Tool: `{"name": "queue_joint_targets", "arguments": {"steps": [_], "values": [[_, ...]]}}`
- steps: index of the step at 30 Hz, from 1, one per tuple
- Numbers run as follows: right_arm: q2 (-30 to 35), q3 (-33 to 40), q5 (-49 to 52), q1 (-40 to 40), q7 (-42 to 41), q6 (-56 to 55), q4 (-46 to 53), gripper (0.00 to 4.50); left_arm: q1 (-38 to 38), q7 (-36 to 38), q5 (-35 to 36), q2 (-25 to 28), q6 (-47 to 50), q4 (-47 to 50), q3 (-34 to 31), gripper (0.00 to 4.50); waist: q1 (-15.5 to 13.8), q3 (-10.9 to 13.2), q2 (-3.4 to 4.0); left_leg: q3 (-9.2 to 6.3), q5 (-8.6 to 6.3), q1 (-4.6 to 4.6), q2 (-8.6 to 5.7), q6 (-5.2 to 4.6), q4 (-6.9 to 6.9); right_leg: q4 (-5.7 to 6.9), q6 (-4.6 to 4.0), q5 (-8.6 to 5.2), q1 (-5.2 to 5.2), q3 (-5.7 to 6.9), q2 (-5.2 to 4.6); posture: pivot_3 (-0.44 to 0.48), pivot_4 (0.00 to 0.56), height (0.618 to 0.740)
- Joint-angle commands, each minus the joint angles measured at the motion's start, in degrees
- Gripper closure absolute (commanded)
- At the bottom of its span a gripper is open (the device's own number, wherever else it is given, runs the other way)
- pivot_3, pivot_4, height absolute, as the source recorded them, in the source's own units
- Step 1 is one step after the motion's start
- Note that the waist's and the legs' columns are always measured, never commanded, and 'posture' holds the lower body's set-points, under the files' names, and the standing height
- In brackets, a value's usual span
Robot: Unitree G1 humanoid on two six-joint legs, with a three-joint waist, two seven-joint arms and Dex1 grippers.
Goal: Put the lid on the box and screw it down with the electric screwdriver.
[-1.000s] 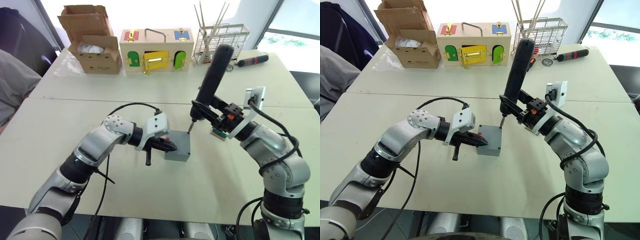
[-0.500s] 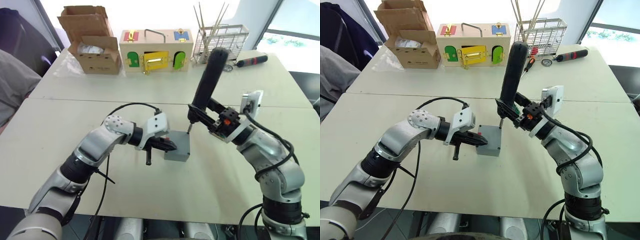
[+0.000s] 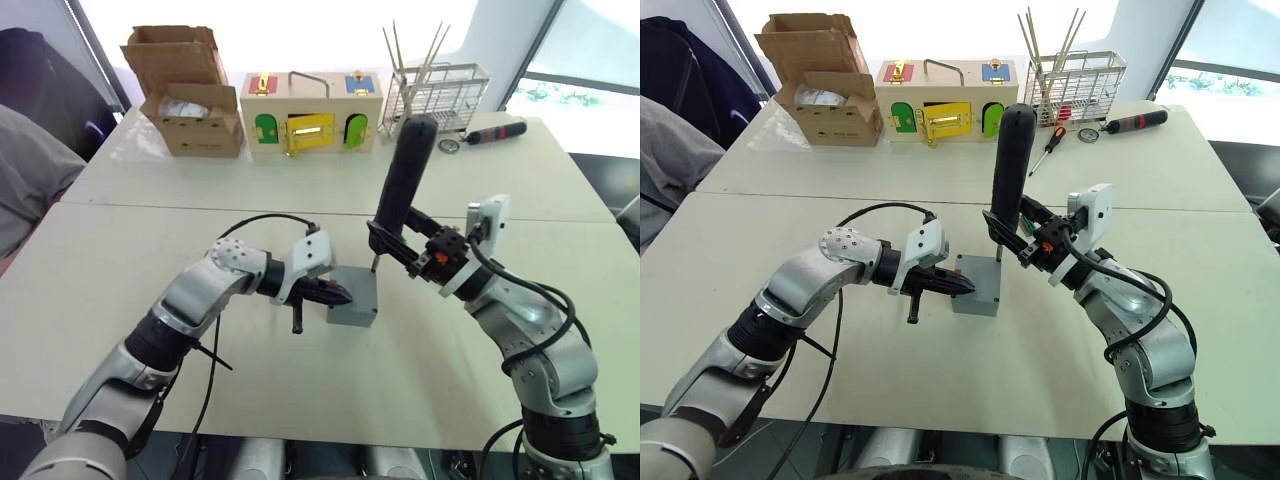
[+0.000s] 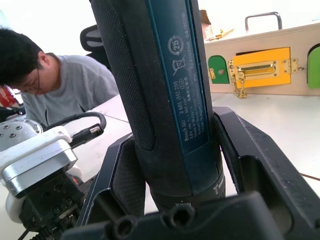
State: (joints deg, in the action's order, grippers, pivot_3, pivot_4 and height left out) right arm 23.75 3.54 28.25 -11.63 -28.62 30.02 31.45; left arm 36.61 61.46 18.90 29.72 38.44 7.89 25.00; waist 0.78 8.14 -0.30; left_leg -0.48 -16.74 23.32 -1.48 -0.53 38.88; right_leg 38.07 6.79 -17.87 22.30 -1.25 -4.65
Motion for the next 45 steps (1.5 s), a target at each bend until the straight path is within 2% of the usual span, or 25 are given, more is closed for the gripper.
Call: {"name": "queue_joint_targets", "arguments": {"steps": [1,17,39,43,45], "values": [[0.81,-3.04,0.18,1.80,-1.17,2.45,-0.92,2.58,-1.44,0.31,-1.74,0.49,0.86,-1.23,1.71,4.50,0.00,-0.13,-0.10,0.00,-0.04,0.00,0.00,-0.06,0.00,0.00,0.00,0.00,0.00,0.00,0.00,0.000,0.150,0.740],[2.41,-4.85,-1.42,2.54,-1.39,2.23,-2.54,2.58,-1.45,0.52,-2.10,0.88,0.97,-0.11,1.65,4.50,-0.03,-0.48,-0.18,-0.04,-0.13,0.00,0.00,-0.21,-0.03,-0.07,-0.01,0.00,-0.02,0.00,0.00,0.000,0.150,0.740],[-1.61,-4.47,-2.36,5.33,0.93,0.23,-4.61,2.58,-1.94,0.52,-4.08,0.77,0.01,-1.21,2.28,4.50,-0.06,-0.79,-0.34,-0.08,-0.20,-0.08,0.00,-0.33,-0.08,-0.12,-0.01,-0.01,-0.10,0.01,0.00,0.000,0.150,0.740],[-1.47,-4.71,-2.93,6.03,0.91,-0.33,-4.80,2.58,-2.05,0.58,-4.24,0.60,-0.08,-1.37,2.22,4.50,-0.06,-0.81,-0.34,-0.08,-0.25,-0.27,0.01,-0.40,-0.16,-0.24,-0.02,-0.01,-0.32,0.01,-0.01,0.000,0.150,0.740],[-1.42,-4.88,-3.28,6.40,0.85,-0.66,-4.99,2.58,-2.03,0.57,-4.32,0.52,-0.12,-1.44,2.21,4.50,-0.07,-0.82,-0.35,-0.08,-0.25,-0.75,0.01,-0.41,-0.46,-0.71,-0.03,-0.02,-0.85,0.01,-0.01,0.000,0.150,0.740]]}}
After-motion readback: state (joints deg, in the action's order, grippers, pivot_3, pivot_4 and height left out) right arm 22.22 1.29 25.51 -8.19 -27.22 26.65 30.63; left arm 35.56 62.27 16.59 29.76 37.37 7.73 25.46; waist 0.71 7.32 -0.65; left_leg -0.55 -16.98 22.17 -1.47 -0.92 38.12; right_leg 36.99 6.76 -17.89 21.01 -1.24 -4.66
